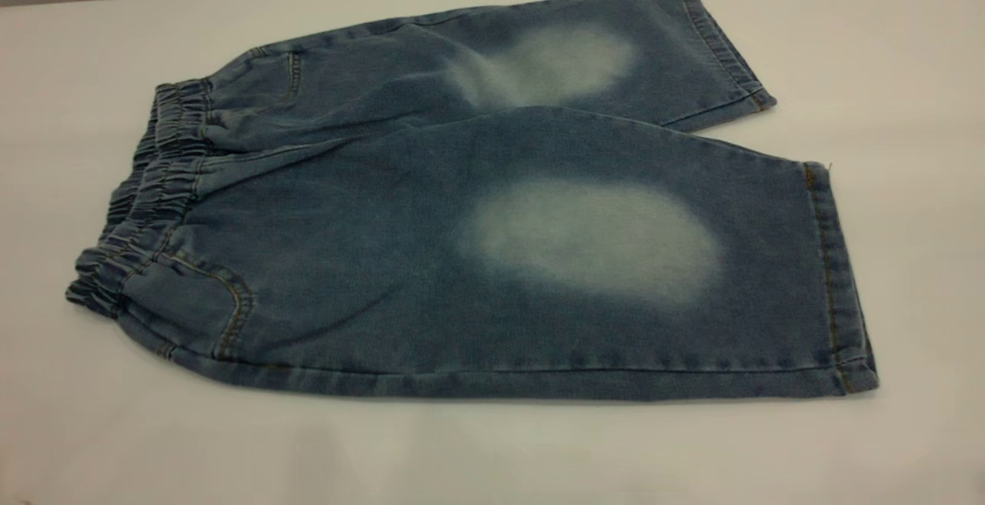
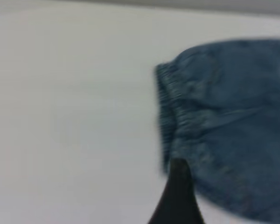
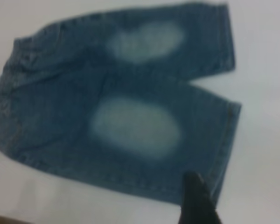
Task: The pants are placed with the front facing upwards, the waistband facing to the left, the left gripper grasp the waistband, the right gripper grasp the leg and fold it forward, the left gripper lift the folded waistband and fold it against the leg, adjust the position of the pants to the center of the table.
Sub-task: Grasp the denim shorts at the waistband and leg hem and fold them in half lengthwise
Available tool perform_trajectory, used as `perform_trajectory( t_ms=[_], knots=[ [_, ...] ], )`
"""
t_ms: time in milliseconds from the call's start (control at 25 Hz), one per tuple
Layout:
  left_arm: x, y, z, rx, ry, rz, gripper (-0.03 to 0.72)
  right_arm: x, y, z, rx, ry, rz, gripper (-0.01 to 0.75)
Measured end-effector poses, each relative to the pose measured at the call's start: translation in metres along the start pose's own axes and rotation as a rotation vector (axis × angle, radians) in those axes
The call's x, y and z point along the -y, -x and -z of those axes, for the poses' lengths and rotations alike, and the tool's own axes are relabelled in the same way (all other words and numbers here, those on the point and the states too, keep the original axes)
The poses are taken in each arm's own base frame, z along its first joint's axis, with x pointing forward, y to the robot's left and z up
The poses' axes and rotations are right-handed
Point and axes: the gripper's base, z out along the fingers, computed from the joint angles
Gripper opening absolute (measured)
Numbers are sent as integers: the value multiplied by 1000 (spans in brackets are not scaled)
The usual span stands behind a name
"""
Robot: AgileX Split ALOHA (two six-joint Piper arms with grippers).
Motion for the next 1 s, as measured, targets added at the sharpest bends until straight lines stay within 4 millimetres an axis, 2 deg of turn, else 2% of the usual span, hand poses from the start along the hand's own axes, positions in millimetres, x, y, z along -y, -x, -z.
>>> perform_trajectory(
  t_ms=[200,360,560,800,1000],
  knots=[
    [0,8,-54,-247,43,-118,509,7,18,-34,-49,-7,-50,357],
    [5,11,-98,-367,37,-80,509,13,24,-59,-119,-18,-95,357],
    [10,4,-148,-507,38,-22,509,18,23,-83,-226,-22,-146,357],
    [13,-14,-200,-631,22,47,509,23,25,-99,-236,-38,-173,357],
    [-5,-35,-234,-735,18,147,509,25,25,-103,-237,-45,-176,357]
  ],
)
